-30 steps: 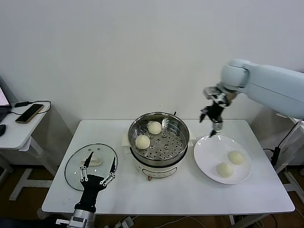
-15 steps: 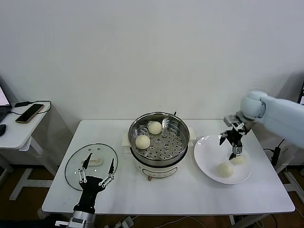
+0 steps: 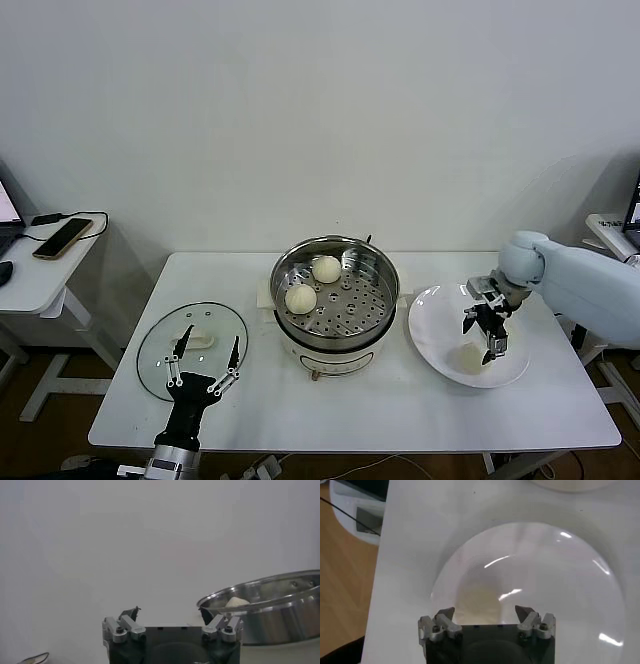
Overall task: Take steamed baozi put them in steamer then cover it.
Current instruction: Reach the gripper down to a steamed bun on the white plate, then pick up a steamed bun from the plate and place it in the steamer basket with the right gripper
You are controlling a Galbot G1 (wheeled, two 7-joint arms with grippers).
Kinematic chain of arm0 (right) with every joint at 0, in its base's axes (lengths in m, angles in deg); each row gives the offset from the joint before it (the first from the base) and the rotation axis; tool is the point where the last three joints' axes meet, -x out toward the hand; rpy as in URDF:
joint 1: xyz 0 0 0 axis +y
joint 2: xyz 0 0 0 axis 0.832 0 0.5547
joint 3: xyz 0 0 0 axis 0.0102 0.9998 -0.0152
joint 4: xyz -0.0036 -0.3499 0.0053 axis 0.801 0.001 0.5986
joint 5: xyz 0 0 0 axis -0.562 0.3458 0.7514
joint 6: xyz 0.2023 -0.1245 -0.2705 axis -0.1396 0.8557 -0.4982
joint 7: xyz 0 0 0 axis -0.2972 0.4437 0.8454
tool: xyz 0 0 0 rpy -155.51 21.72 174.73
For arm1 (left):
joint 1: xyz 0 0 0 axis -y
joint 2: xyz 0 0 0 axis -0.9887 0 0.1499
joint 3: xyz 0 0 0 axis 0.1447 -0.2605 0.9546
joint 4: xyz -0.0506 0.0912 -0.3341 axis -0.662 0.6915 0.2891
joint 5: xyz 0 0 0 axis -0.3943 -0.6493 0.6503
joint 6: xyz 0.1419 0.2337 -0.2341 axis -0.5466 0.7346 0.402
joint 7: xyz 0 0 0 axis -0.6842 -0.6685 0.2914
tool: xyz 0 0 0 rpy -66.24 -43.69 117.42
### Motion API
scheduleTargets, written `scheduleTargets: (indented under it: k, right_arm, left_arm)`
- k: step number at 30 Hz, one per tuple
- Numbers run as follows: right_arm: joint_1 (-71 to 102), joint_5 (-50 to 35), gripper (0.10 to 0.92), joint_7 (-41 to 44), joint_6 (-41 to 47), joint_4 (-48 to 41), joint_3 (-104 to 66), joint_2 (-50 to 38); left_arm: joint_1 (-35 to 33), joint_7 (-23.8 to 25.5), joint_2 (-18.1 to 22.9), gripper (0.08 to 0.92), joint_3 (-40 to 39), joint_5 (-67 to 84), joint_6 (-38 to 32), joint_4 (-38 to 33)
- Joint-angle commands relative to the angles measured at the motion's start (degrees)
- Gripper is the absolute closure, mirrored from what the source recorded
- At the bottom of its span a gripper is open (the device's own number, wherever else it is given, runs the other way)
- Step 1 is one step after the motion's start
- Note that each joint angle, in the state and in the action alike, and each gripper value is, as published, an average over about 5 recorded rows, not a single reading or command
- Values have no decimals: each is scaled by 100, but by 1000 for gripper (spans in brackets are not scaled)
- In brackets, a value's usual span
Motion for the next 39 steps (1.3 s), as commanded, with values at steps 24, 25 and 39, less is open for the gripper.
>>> scheduleTargets:
  k: [24, 25, 39]
  right_arm:
    - [-52, 283, 356, -39, -57, 41, -241, -20]
    - [-200, 286, 359, 33, -93, 92, -219, -37]
    - [-2997, -48, 364, 767, -2088, 946, 587, 518]
  left_arm:
    - [30, -18, -1, 177, 37, 92, 37, -47]
    - [37, -19, -9, 177, 32, 97, 39, -49]
    - [68, -26, -107, 177, -59, 140, 38, -122]
